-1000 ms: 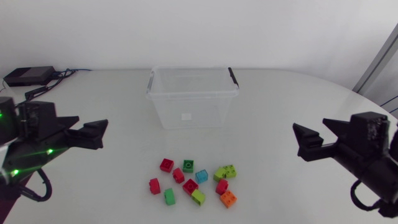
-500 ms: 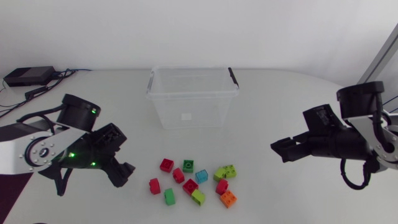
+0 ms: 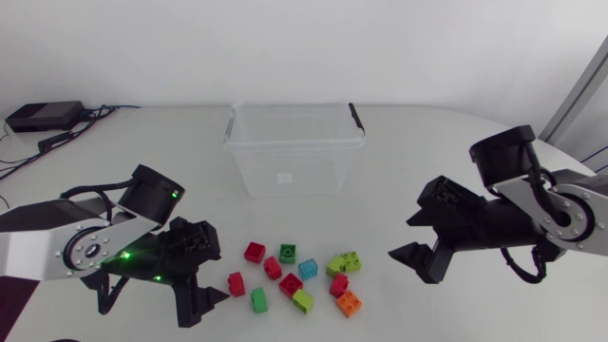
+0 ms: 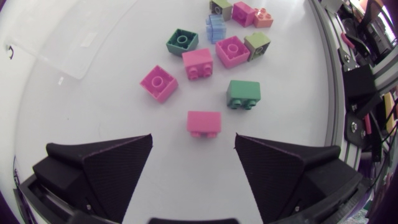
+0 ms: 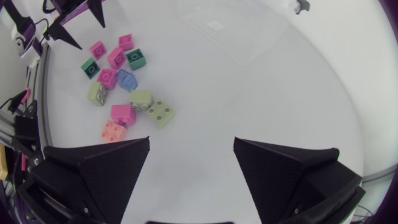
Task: Pick up the duplo bricks and place them in the container
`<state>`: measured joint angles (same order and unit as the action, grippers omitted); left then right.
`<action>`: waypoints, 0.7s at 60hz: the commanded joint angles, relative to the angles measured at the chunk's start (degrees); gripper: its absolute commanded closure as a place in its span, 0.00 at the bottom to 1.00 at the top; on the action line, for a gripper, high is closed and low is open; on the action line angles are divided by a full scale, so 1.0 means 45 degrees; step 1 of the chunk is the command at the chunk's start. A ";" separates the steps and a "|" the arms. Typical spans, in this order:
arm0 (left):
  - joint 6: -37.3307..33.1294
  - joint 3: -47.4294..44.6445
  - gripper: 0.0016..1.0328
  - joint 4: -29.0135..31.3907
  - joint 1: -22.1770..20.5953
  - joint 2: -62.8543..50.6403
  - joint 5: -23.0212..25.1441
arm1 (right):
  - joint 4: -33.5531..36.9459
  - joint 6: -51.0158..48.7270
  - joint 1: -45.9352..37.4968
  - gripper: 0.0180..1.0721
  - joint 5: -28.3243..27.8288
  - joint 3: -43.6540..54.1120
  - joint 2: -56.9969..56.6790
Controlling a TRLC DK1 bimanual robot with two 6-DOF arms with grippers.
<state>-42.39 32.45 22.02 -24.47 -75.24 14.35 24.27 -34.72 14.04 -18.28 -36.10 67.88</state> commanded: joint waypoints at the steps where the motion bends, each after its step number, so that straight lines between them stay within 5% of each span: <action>1: -0.0560 -0.0296 0.12 0.0048 -0.0070 -0.0350 0.0112 | 0.0212 -0.0722 0.0532 0.07 -0.0097 0.0033 0.0326; 27: -0.0482 0.0036 0.23 -0.0987 -0.0520 -0.1854 0.0249 | 0.0231 -0.2226 0.2094 0.07 0.0079 -0.0865 0.2280; 36: -0.0462 0.0153 0.43 -0.1261 -0.0578 -0.2283 0.0659 | 0.0231 -0.2577 0.2329 0.07 0.0157 -0.1061 0.3022; 42: -0.0521 0.0231 0.47 -0.1436 -0.0676 -0.2557 0.0913 | 0.0134 -0.2851 0.2602 0.08 0.0235 -0.1217 0.3471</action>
<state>-43.57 32.51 16.14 -26.83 -85.21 17.43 24.51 -45.17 24.73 -17.63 -40.23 81.52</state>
